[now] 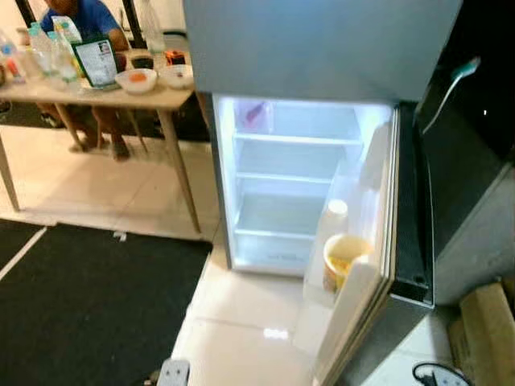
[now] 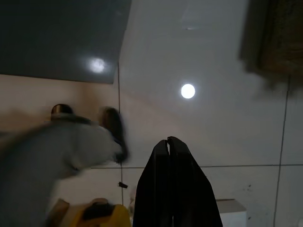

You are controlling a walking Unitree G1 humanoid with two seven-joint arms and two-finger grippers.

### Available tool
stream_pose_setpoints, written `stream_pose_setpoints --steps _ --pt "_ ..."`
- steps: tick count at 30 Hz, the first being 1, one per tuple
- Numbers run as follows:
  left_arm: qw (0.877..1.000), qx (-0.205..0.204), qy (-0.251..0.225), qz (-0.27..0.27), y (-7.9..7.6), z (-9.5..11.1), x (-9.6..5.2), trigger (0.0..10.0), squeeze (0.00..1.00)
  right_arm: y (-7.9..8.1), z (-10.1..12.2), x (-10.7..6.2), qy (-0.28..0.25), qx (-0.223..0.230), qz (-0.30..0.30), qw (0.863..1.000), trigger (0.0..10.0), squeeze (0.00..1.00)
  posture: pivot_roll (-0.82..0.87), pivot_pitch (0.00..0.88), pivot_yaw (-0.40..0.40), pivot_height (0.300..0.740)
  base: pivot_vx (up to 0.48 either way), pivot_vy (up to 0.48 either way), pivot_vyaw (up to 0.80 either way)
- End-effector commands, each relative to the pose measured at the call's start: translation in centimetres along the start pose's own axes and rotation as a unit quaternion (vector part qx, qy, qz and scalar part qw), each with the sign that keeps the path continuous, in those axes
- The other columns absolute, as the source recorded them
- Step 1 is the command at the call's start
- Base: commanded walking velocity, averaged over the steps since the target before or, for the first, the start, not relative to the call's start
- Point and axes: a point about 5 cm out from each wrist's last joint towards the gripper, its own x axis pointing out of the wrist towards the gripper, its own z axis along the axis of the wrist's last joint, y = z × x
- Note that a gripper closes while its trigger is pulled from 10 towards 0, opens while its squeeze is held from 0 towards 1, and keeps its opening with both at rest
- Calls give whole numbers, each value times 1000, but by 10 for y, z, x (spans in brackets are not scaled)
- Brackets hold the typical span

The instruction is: Restocking fridge

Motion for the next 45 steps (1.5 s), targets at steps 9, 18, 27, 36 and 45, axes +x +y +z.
stream_pose_setpoints --steps 9,18,27,36,45 --pt "1000 -3 13 0 0 -9 -1 10000 0 -15 20 -1 -38 63 -66 995 10000 0 -53 19 -20 740 0 0 400" --pt "1000 -6 14 0 0 -10 -1 10000 0 5 66 2 -134 145 60 978 10000 0 -58 27 -18 740 0 0 0" --pt "1000 -6 14 -1 0 -10 -1 10000 0 51 138 -5 -235 137 210 939 10000 0 -58 31 -18 740 0 0 0" --pt "1000 -6 15 -1 0 -10 -1 10000 0 132 186 -31 -268 50 437 857 10000 0 -59 34 -15 740 0 0 0" --pt "1000 -6 13 -1 -1 -9 -1 10000 0 232 257 -136 -371 70 674 635 10000 0 -49 25 -24 740 0 0 0"
